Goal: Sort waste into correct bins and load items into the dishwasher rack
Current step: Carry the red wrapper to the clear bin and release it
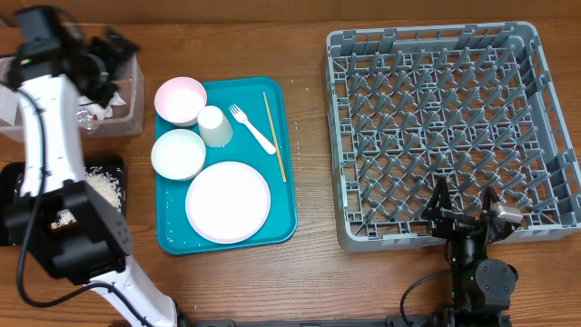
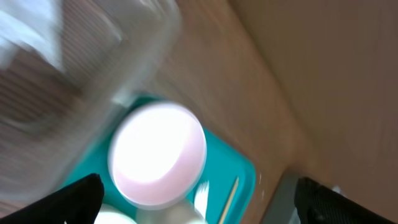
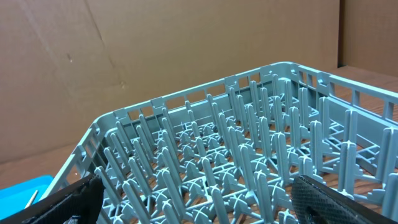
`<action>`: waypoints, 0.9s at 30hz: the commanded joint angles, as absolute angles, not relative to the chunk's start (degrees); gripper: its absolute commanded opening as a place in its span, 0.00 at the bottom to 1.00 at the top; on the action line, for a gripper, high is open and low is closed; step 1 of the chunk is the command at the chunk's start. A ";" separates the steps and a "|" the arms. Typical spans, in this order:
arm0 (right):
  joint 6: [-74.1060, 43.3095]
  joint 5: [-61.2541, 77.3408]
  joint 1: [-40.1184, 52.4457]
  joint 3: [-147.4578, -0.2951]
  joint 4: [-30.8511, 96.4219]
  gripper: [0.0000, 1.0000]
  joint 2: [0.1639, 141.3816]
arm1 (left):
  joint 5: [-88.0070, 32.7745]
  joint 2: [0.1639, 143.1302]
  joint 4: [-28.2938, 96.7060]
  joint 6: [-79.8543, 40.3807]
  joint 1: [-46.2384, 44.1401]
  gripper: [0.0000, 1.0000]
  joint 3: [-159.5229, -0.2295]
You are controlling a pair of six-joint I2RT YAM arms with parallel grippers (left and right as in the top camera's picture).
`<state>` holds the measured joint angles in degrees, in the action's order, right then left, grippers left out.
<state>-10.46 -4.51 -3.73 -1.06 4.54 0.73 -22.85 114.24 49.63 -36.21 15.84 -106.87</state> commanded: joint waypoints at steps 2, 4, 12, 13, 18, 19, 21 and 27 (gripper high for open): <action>-10.00 -4.89 -3.99 -0.47 4.27 1.00 0.38 | -23.22 110.91 54.46 -24.34 6.96 1.00 -106.76; -10.02 -4.89 -3.99 -0.47 4.27 1.00 0.38 | -16.05 111.26 58.13 -23.22 3.14 1.00 -106.76; -10.02 -4.89 -3.99 -0.47 4.27 1.00 0.38 | 12.19 110.80 66.81 -32.32 -5.65 1.00 -106.78; -10.00 -4.89 -3.99 -0.47 4.27 1.00 0.38 | 12.60 110.21 66.89 -33.41 -5.63 1.00 -106.78; -10.00 -4.89 -3.99 -0.47 4.27 1.00 0.38 | 12.93 106.13 67.44 -33.78 -3.09 1.00 -106.78; -10.00 -4.89 -3.99 -0.47 4.27 1.00 0.38 | 13.74 105.34 67.99 -34.89 -2.28 1.00 -106.78; -10.02 -4.89 -3.99 -0.47 4.27 1.00 0.38 | 15.31 103.92 69.93 -39.55 0.16 1.00 -106.78; -10.00 -4.89 -3.99 -0.47 4.27 1.00 0.40 | 3.68 102.35 75.68 -49.34 11.14 1.00 -106.78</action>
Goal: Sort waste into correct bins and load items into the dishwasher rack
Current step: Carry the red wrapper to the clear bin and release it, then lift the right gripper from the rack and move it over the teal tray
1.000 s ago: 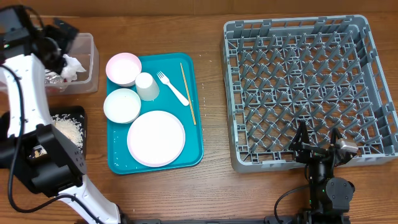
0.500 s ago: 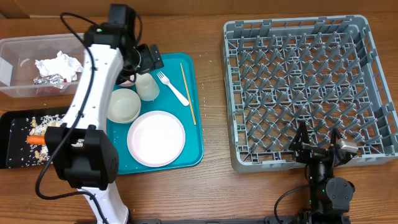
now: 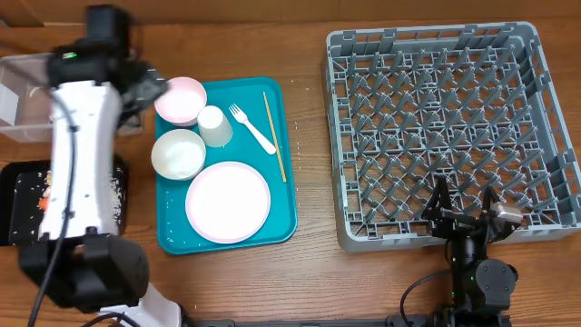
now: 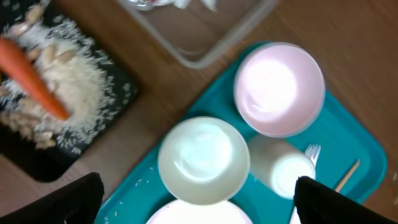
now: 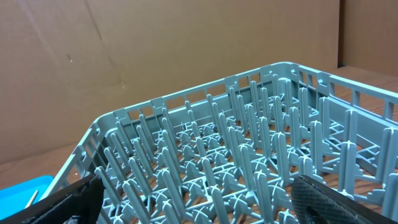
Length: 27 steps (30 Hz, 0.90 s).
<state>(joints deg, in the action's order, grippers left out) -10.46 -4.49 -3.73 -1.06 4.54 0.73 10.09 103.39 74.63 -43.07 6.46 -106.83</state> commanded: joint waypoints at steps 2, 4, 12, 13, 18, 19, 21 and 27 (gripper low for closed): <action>-10.02 -4.89 -3.99 -0.47 4.27 1.00 0.38 | 0.91 102.67 77.52 -47.79 13.78 1.00 -106.78; -10.00 -4.89 -3.99 -0.47 4.27 1.00 0.38 | 2.33 102.85 79.55 -47.75 15.94 1.00 -106.76; -10.02 -4.89 -3.99 -0.47 4.27 1.00 0.38 | -4.03 102.85 80.18 -48.88 23.73 1.00 -106.76; -10.02 -4.89 -3.99 -0.47 4.12 1.00 0.38 | -4.03 102.85 80.16 -48.88 24.08 1.00 -106.76; -17.54 3.60 -3.88 -0.47 1.06 1.00 0.38 | -3.29 102.87 80.18 -48.31 24.27 1.00 -106.76; -22.24 8.10 -3.88 -0.47 0.23 1.00 0.38 | -2.07 102.85 80.18 -47.59 24.25 1.00 -106.76; -34.22 17.15 -3.88 -0.47 -3.11 1.00 0.38 | 2.20 102.85 79.88 -47.37 24.25 1.00 -106.76; -71.24 35.66 -3.88 -0.47 -5.30 1.00 0.38 | -0.27 103.00 79.05 -49.32 26.96 1.00 -106.76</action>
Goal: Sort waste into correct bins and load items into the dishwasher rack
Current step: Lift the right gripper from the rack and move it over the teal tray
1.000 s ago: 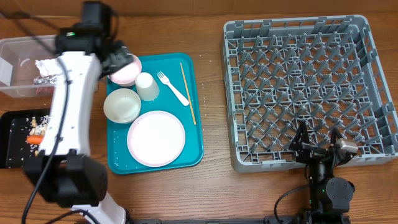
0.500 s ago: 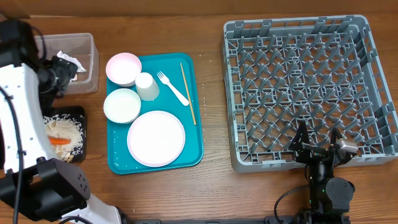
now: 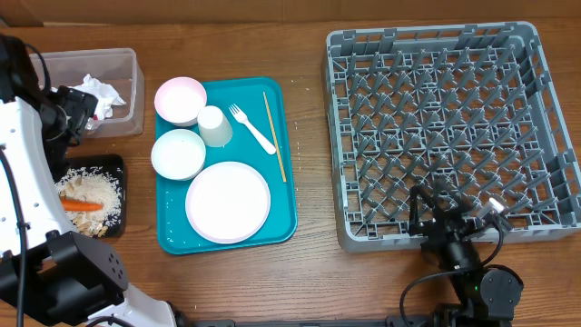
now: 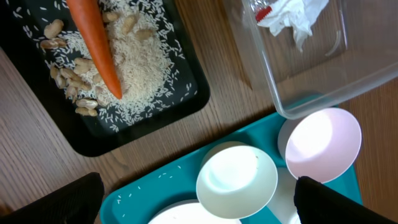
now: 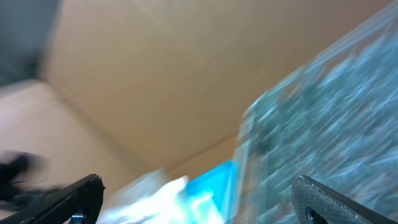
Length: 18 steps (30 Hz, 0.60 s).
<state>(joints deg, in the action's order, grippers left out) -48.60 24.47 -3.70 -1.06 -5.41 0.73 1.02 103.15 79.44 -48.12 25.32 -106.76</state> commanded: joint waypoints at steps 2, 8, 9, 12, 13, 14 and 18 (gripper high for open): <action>-71.79 35.48 -3.88 -0.47 -7.09 1.00 0.38 | -2.79 103.00 79.05 -49.30 27.44 1.00 -106.76; -68.27 35.22 -3.88 -2.00 -22.50 1.00 0.40 | 0.84 103.00 79.02 -48.66 27.40 1.00 -106.76; -66.87 35.00 -3.88 -3.42 -21.91 1.00 0.45 | 1.06 103.00 78.89 -48.69 27.44 1.00 -106.76; -62.00 34.39 -3.88 -9.32 -16.75 1.00 1.93 | -1.48 103.00 77.73 -48.36 28.34 1.00 -106.76; -59.66 34.28 -3.88 -11.79 -14.85 1.00 3.01 | -3.01 103.02 77.21 -47.81 28.64 1.00 -106.76; -57.23 34.17 -3.88 -14.48 -13.23 1.00 4.36 | -4.25 103.02 76.84 -47.53 28.95 1.00 -106.76; -44.75 34.15 -3.88 -28.21 -6.33 1.00 13.47 | -4.12 103.07 77.38 -47.55 29.23 1.00 -106.76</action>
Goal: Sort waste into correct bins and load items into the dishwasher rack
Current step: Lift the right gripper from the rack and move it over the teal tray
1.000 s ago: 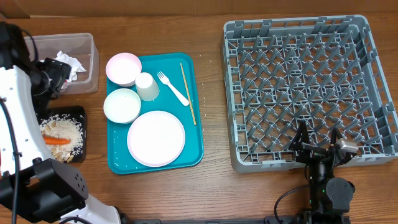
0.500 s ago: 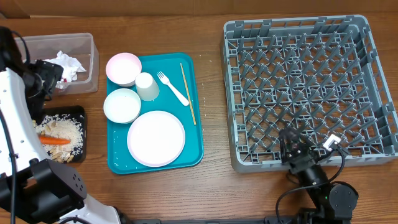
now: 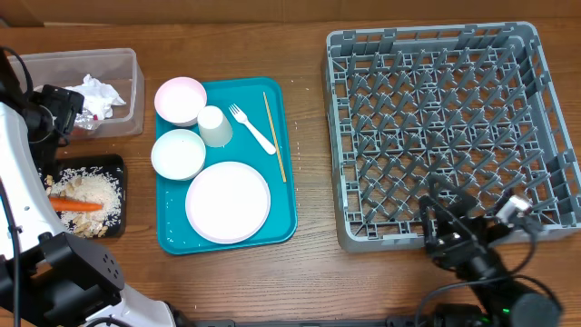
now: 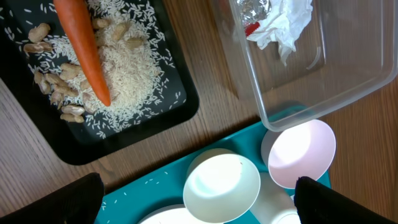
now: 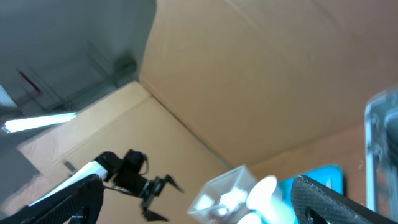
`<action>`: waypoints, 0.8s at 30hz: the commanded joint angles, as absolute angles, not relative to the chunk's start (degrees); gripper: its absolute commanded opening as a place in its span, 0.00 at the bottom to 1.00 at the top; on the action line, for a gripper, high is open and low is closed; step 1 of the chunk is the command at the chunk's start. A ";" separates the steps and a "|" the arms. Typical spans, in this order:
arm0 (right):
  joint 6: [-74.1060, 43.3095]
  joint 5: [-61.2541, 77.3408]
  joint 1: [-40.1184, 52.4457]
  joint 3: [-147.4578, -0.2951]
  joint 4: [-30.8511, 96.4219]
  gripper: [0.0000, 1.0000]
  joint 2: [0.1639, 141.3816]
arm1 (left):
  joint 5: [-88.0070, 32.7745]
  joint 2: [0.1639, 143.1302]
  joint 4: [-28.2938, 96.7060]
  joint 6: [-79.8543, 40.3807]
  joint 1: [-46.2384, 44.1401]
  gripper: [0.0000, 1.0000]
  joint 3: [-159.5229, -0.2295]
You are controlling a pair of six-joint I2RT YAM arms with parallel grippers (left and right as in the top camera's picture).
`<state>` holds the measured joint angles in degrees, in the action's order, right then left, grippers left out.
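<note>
A teal tray [image 3: 283, 211] holds a pink bowl [image 3: 180, 100], a white bowl [image 3: 178, 153], a white plate [image 3: 228, 202], an upturned cup [image 3: 214, 127], a white fork [image 3: 252, 129] and a chopstick [image 3: 274, 136]. The grey dishwasher rack [image 3: 333, 136] stands to the right with nothing in it. My left gripper [image 3: 56, 107] hangs open and holding nothing between the clear bin and the black tray. In the left wrist view the carrot [image 4: 82, 53] and both bowls show below it. My right gripper [image 3: 458, 232] is open at the rack's near edge, tilted upward.
The clear bin [image 3: 134, 91] at the far left holds crumpled tissue [image 3: 95, 94] and foil. A black tray [image 3: 123, 168] below it carries rice, peanuts and a carrot [image 3: 75, 205]. Cardboard walls stand behind the table.
My left gripper shifted slightly over the bin and black tray. My right gripper moved a little to the right and tilted further up, so its camera now looks across at the left arm.
My left gripper was first over the clear bin at the far left. Then it was above the pink bowl at the tray's corner. Later it stood open between the bin and the black tray, where it remains. My right gripper rested by the rack, then tilted upward.
</note>
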<state>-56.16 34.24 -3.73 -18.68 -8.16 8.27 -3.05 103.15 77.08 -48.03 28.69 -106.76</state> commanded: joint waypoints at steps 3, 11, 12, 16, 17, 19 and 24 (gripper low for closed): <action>-36.71 33.78 -3.88 -39.38 0.14 1.00 22.90 | -0.86 103.07 78.22 -47.55 29.23 1.00 -106.76; -22.41 33.95 -1.10 -70.30 21.39 1.00 52.49 | 2.02 103.11 79.46 -48.90 31.66 1.00 -106.76; -20.47 33.74 0.51 -73.87 23.90 1.00 55.92 | 2.00 103.11 79.46 -48.88 32.03 1.00 -106.76; -14.46 24.38 11.79 -87.81 33.82 0.99 69.97 | 1.91 103.11 79.48 -48.86 32.34 1.00 -106.76; -13.41 21.50 14.35 -89.97 35.31 0.99 72.53 | 1.91 103.11 79.48 -48.86 32.29 1.00 -106.76; -11.79 13.96 20.27 -94.30 38.09 1.00 78.48 | 1.91 103.11 79.48 -48.86 32.21 1.00 -106.76; -11.49 -2.57 30.96 -98.94 40.10 1.00 91.24 | 1.91 103.11 79.48 -48.86 32.23 1.00 -106.76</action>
